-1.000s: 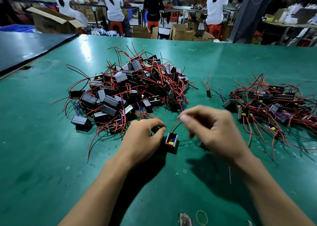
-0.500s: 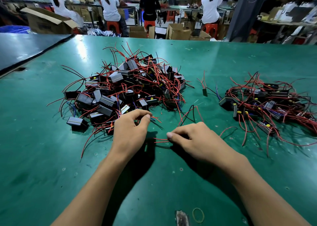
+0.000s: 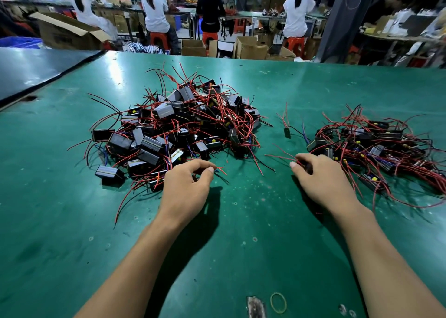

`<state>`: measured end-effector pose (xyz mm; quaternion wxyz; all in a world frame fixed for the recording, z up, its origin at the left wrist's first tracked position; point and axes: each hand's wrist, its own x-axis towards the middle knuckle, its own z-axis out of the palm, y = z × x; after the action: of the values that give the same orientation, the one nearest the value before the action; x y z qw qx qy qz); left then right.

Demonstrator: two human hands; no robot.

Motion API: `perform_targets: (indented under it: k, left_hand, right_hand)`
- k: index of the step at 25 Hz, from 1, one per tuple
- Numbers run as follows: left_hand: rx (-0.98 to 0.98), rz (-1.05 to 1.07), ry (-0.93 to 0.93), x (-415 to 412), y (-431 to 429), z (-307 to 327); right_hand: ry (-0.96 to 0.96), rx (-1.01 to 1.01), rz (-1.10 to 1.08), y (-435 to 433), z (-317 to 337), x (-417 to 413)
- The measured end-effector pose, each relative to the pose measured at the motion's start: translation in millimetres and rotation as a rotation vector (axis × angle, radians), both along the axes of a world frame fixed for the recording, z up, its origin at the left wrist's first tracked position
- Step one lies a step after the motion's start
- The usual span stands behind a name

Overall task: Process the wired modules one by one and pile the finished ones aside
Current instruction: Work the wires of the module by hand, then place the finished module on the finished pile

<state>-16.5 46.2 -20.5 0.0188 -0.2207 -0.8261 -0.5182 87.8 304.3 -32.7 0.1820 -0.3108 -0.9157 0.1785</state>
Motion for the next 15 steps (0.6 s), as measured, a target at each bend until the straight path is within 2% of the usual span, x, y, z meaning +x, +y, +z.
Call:
perform_targets:
  k: [8, 12, 15]
  left_hand:
    - [-0.005, -0.022, 0.012, 2, 0, 0]
    - [-0.002, -0.025, 0.037, 4, 0, 1]
    - [-0.003, -0.024, 0.033, 4, 0, 1]
  right_hand:
    - [0.183, 0.0, -0.098, 4, 1, -1]
    - [0.325, -0.016, 0.129, -23, 5, -6]
    - [0.247, -0.14, 0.21, -35, -2, -14]
